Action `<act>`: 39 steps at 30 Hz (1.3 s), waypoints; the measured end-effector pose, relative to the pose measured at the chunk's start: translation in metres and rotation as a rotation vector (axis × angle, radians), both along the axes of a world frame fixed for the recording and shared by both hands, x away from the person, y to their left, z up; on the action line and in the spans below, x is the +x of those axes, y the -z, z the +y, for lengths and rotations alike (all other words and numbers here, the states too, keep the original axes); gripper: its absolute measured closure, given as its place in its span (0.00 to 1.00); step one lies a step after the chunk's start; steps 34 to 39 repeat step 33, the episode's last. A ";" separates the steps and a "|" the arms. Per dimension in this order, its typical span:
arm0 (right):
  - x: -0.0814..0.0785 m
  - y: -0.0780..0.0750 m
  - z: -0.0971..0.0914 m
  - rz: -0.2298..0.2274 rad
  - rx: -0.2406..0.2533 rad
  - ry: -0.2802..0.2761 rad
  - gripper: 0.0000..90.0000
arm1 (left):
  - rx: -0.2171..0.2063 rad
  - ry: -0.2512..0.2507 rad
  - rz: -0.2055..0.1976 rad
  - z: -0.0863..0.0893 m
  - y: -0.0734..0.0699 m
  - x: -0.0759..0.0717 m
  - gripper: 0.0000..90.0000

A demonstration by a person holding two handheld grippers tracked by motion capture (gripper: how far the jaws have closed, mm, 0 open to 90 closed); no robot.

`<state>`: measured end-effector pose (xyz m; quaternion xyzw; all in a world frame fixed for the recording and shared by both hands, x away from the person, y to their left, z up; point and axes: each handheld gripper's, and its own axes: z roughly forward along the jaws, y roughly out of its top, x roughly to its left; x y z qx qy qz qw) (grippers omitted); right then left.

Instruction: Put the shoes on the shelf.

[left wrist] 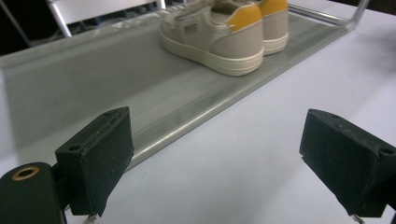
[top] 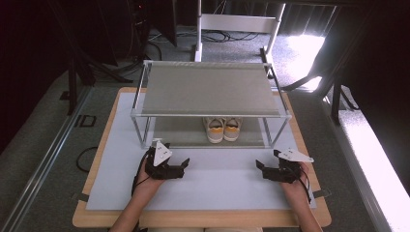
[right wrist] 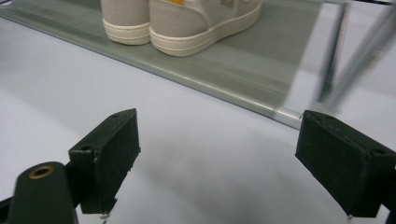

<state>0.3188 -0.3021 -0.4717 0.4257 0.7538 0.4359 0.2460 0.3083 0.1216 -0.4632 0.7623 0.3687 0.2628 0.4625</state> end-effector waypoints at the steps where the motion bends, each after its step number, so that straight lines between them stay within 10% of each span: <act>1: -0.001 0.000 -0.003 -0.002 0.001 0.010 0.14 | -0.003 -0.003 -0.003 0.002 0.000 -0.001 0.11; 18: -0.008 0.003 -0.049 -0.037 0.011 0.115 0.14 | -0.038 -0.078 -0.015 0.035 0.006 -0.008 0.11; 39: -0.007 0.006 -0.052 -0.037 0.016 0.129 0.15 | -0.079 -0.097 -0.023 0.044 0.012 -0.010 0.11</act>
